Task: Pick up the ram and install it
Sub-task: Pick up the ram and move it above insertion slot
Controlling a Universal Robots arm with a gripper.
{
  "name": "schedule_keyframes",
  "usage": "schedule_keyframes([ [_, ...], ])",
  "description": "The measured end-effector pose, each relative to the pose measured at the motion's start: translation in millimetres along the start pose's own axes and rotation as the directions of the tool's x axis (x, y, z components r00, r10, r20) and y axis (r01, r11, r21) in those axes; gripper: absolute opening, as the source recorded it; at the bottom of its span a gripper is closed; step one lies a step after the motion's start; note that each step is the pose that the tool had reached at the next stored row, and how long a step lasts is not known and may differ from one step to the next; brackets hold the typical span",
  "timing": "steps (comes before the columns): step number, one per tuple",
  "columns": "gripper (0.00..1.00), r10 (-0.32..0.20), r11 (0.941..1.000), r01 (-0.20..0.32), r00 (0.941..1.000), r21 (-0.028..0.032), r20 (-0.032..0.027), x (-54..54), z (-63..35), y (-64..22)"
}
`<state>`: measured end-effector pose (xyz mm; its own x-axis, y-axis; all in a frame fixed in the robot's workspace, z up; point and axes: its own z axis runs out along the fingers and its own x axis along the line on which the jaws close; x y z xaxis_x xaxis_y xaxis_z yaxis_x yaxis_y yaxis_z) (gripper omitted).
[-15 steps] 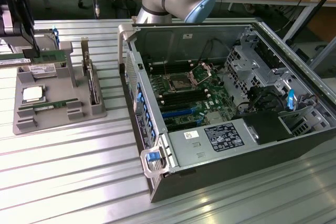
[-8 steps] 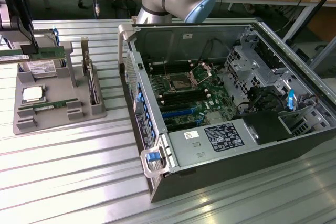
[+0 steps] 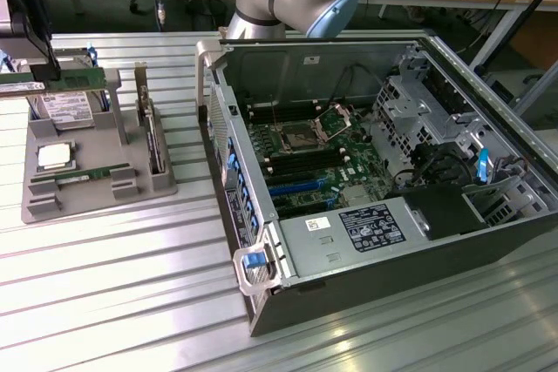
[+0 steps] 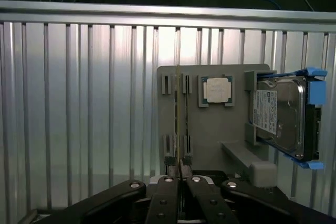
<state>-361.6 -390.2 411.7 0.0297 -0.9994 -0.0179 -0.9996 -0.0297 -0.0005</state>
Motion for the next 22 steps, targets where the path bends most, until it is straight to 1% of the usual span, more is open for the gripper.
schedule_keyframes([
  [1,0.12,0.000,1.0000,0.000,1.0000,0.0001,0.0005,0.0,-1.9,0.0],
  [3,0.12,0.000,1.0000,0.000,1.0000,0.0001,0.0022,0.0,-2.7,-0.5],
  [4,0.12,0.000,1.0000,0.000,1.0000,-0.0013,0.0029,0.1,-2.7,-3.0],
  [8,0.12,0.000,0.9999,0.000,1.0000,-0.0138,0.0059,0.7,-2.7,-23.4],
  [10,0.12,0.000,0.9998,0.000,1.0000,-0.0187,0.0063,1.1,-2.7,-33.1],
  [11,0.12,0.000,0.9998,0.000,1.0000,-0.0199,0.0064,1.1,-2.7,-36.0],
  [13,0.12,0.000,0.9997,0.000,1.0000,-0.0234,0.0065,1.4,-2.7,-45.0],
  [17,0.12,0.001,0.9996,0.000,1.0000,-0.0278,0.0070,1.8,-2.8,-59.6],
  [19,0.12,0.001,0.9995,0.000,1.0000,-0.0317,0.0081,2.2,-2.8,-72.3],
  [20,0.12,0.001,0.9994,0.000,1.0000,-0.0338,0.0087,2.4,-2.7,-80.1],
  [22,0.12,0.001,0.9994,0.000,1.0000,-0.0360,0.0093,2.6,-2.7,-87.4],
])
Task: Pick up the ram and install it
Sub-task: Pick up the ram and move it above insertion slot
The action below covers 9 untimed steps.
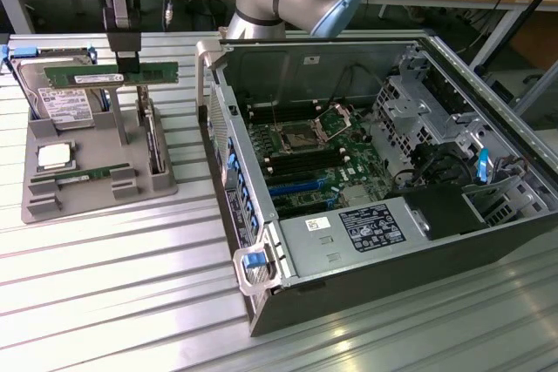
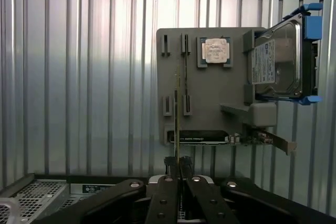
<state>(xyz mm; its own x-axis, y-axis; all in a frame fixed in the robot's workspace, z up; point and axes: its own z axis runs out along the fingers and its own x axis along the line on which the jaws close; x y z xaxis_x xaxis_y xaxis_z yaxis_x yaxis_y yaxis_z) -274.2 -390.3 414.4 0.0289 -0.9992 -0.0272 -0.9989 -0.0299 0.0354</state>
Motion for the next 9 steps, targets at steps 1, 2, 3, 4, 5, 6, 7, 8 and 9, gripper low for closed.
schedule_keyframes([
  [1,0.12,0.000,1.0000,0.000,1.0000,-0.0008,0.0003,0.1,-0.1,-2.6],
  [2,0.12,0.000,1.0000,0.000,1.0000,-0.0026,0.0009,0.3,-0.3,-8.3],
  [3,0.12,0.000,1.0000,0.000,1.0000,-0.0038,0.0015,0.4,-0.4,-12.1],
  [4,0.12,0.000,1.0000,0.000,1.0000,-0.0048,0.0019,0.5,-0.6,-14.7],
  [5,0.12,0.000,1.0000,0.000,1.0000,-0.0061,0.0026,0.6,-0.7,-18.8],
  [6,0.12,0.000,1.0000,0.000,1.0000,-0.0072,0.0035,0.7,-0.8,-22.1],
  [7,0.12,0.000,1.0000,0.000,1.0000,-0.0092,0.0047,0.8,-1.0,-27.9],
  [8,0.12,0.000,0.9999,0.000,1.0000,-0.0109,0.0058,1.0,-1.2,-32.8],
  [9,0.12,0.000,0.9999,0.000,1.0000,-0.0129,0.0069,1.1,-1.4,-38.1],
])
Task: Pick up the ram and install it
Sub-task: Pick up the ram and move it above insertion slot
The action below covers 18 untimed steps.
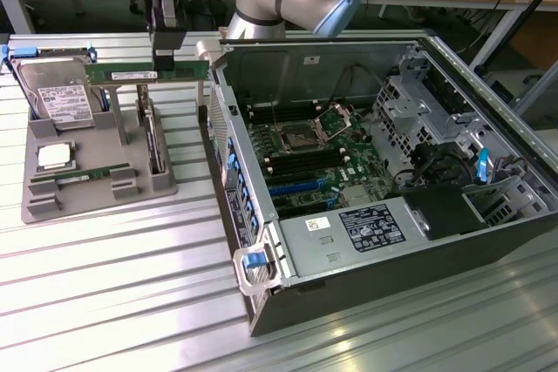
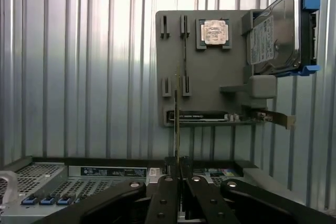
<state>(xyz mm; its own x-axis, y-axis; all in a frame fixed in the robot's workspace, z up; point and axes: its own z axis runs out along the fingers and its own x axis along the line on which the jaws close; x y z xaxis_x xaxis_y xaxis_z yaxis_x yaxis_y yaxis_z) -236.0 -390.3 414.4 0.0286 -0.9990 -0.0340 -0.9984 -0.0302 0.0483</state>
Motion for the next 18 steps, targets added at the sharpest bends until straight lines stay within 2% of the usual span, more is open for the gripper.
schedule_keyframes([
  [5,0.12,0.000,1.0000,0.000,1.0000,-0.0066,0.0042,0.5,-0.8,-17.4],
  [10,0.12,0.000,0.9999,0.000,1.0000,-0.0152,0.0099,1.2,-2.0,-41.9],
  [15,0.12,0.000,0.9998,0.000,0.9999,-0.0185,0.0129,1.5,-2.6,-52.5],
  [18,0.12,0.000,0.9998,0.000,0.9999,-0.0220,0.0161,1.8,-3.1,-63.0],
])
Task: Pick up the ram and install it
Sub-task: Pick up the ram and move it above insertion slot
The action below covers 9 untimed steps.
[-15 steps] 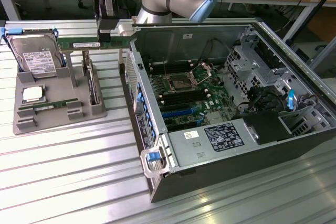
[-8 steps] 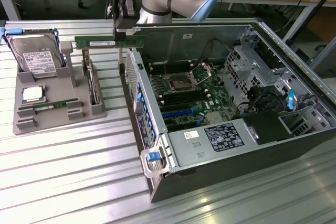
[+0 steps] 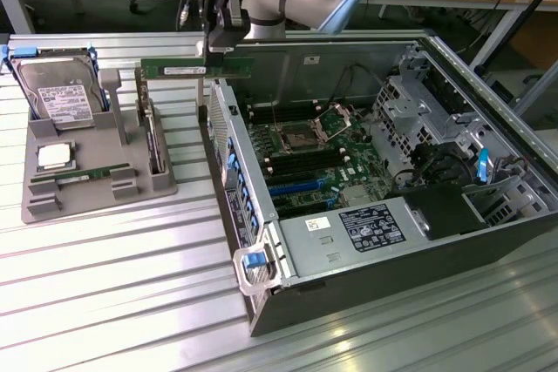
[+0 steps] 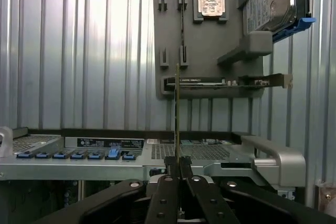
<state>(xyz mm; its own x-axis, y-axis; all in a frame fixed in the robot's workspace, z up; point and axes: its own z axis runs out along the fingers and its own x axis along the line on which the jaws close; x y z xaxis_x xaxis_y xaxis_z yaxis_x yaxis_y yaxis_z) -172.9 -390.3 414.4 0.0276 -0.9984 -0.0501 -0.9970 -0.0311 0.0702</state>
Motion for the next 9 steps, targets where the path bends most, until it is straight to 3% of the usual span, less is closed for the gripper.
schedule_keyframes([
  [5,0.12,0.000,1.0000,0.000,1.0000,-0.0079,0.0072,0.6,-1.7,-23.9],
  [9,0.12,0.000,0.9999,0.000,0.9999,-0.0128,0.0125,1.0,-2.7,-37.3],
])
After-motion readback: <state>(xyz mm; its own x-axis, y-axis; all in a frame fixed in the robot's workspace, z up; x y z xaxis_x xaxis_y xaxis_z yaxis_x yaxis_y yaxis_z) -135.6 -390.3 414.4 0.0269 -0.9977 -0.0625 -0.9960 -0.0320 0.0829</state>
